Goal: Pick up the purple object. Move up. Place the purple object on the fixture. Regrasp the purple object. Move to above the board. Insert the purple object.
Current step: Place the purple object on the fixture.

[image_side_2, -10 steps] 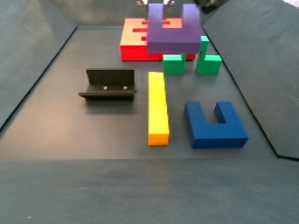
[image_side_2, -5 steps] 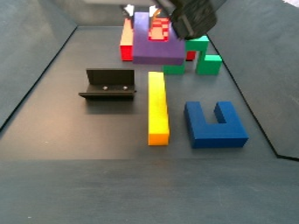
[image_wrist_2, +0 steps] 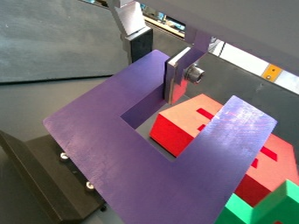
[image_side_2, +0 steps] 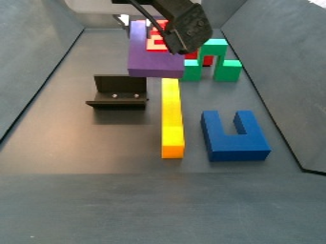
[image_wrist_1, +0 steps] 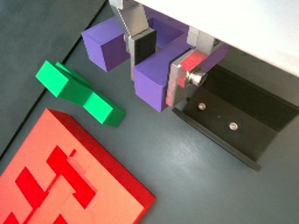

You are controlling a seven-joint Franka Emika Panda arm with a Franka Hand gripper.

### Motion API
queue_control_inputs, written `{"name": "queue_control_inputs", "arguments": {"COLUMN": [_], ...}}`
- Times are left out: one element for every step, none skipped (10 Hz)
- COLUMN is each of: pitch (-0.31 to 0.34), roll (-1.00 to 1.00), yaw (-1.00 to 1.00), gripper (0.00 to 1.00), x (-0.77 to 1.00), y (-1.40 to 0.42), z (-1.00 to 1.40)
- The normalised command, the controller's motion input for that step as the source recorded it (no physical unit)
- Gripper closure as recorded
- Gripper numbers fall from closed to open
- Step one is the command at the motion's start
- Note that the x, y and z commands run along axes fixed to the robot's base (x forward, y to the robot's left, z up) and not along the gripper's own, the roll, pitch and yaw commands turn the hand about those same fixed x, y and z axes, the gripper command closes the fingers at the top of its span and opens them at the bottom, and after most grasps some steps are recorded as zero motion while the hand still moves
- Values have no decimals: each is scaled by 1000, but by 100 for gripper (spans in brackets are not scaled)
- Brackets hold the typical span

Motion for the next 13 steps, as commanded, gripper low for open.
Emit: {"name": "queue_control_inputs", "arguments": {"pitch": [0, 0, 0, -3, 0, 0, -37, -80, -94, -89, -123, -131, -103], "roll": [-160, -149, -151, -163, -177, -149, -137, -126, -117, -109, -140, -151, -149], "yaw": [-11, -11, -23, -31, -40, -91, -103, -120, -143, -114, -66, -31, -3], "gripper": [100, 100, 100, 100, 100, 100, 100, 100, 100, 100, 100, 100, 100], "x": [1000, 1000, 1000, 1000, 1000, 1000, 1000, 1000, 991, 991, 940, 937, 823], "y": [0, 0, 0, 0, 0, 0, -11, -29, -46, -43, -49, -77, -106], "z": [-214, -231, -229, -217, -191, -183, -186, -197, -191, -200, -191, -197, -226]}}
